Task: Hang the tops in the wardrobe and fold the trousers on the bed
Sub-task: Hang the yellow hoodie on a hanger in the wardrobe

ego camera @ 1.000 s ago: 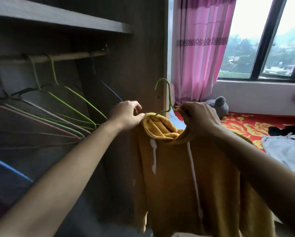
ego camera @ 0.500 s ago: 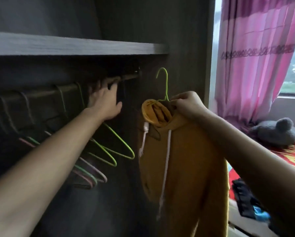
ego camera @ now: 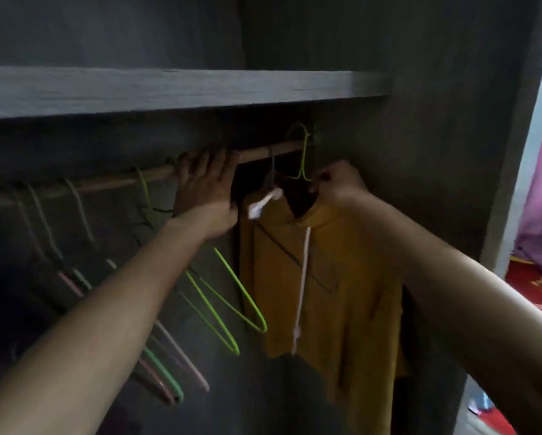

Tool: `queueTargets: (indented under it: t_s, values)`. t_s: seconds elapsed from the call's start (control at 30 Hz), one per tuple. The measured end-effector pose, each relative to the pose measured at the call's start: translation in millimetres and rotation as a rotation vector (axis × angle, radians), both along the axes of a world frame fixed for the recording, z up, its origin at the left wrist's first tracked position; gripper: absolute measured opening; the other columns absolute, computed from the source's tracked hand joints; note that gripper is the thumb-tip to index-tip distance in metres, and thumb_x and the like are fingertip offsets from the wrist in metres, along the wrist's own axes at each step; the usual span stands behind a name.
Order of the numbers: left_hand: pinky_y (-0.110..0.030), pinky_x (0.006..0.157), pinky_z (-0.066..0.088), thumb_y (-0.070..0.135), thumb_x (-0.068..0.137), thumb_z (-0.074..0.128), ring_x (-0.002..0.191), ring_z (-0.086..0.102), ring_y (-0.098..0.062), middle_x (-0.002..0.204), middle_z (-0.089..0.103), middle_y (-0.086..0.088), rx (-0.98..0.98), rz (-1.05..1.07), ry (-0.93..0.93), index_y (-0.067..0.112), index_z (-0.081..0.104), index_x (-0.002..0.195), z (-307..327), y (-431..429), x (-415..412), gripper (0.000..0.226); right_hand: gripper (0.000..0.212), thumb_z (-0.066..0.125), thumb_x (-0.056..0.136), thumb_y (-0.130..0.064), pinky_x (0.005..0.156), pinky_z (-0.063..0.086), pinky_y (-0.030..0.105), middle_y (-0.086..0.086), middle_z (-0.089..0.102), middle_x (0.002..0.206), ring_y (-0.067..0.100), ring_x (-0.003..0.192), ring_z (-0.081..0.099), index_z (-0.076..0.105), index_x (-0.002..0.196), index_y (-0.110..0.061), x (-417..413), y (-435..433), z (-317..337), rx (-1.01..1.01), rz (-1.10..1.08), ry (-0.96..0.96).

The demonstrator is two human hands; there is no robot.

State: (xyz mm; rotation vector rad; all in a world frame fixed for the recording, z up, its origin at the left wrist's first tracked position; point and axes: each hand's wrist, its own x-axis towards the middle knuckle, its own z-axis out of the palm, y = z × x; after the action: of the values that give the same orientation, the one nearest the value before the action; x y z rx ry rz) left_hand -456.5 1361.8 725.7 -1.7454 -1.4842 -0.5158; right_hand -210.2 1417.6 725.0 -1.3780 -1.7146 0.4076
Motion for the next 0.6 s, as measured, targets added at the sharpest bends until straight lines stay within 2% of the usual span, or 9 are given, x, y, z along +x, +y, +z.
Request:
queueTargets:
  t_s: [0.13,0.3,0.47,0.53,0.6]
  values:
    - [-0.054,0.115,0.008,0.031,0.068,0.067,0.145,0.025,-0.031,0.16,0.025,-0.008,0.01,0.024,0.022,0.015,0.026,0.154,-3,3,-2,0.096,0.023,0.061,0.091,-0.002,0.09,0.049,0.032,0.015,0.073,0.109,0.027,0.107,0.065,0.074,0.109,-0.002,1,14,-26,0.02,0.045,-0.101]
    - [-0.054,0.115,0.006,0.026,0.067,0.066,0.146,0.024,-0.031,0.16,0.024,-0.009,0.027,0.006,0.034,0.014,0.028,0.153,-5,3,-5,0.095,0.032,0.052,0.097,-0.006,0.093,0.051,0.035,0.016,0.073,0.113,0.031,0.108,0.066,0.069,0.124,-0.01,1,9,-41,0.139,0.046,-0.13]
    - [-0.054,0.117,0.0,0.025,0.073,0.064,0.149,0.016,-0.03,0.162,0.018,-0.009,-0.025,0.013,-0.009,0.013,0.024,0.154,-3,-5,1,0.092,0.047,0.041,0.102,-0.017,0.092,0.051,0.046,0.019,0.063,0.128,0.039,0.114,0.06,0.047,0.146,-0.031,-1,-12,-53,0.134,0.032,-0.323]
    - [-0.054,0.118,-0.001,0.027,0.075,0.062,0.149,0.013,-0.029,0.163,0.017,-0.01,-0.049,0.022,-0.012,0.012,0.023,0.155,-1,-12,5,0.09,0.045,0.039,0.104,-0.024,0.098,0.046,0.046,0.02,0.054,0.136,0.04,0.123,0.051,0.04,0.15,-0.027,-1,-24,-56,0.116,-0.006,-0.353]
    - [-0.052,0.119,0.001,0.027,0.077,0.061,0.149,0.015,-0.028,0.162,0.019,-0.009,-0.065,0.004,-0.022,0.012,0.029,0.153,2,-21,8,0.083,0.044,0.042,0.105,-0.029,0.103,0.043,0.045,0.019,0.049,0.14,0.039,0.127,0.045,0.042,0.147,-0.019,3,-39,-64,0.139,-0.042,-0.349]
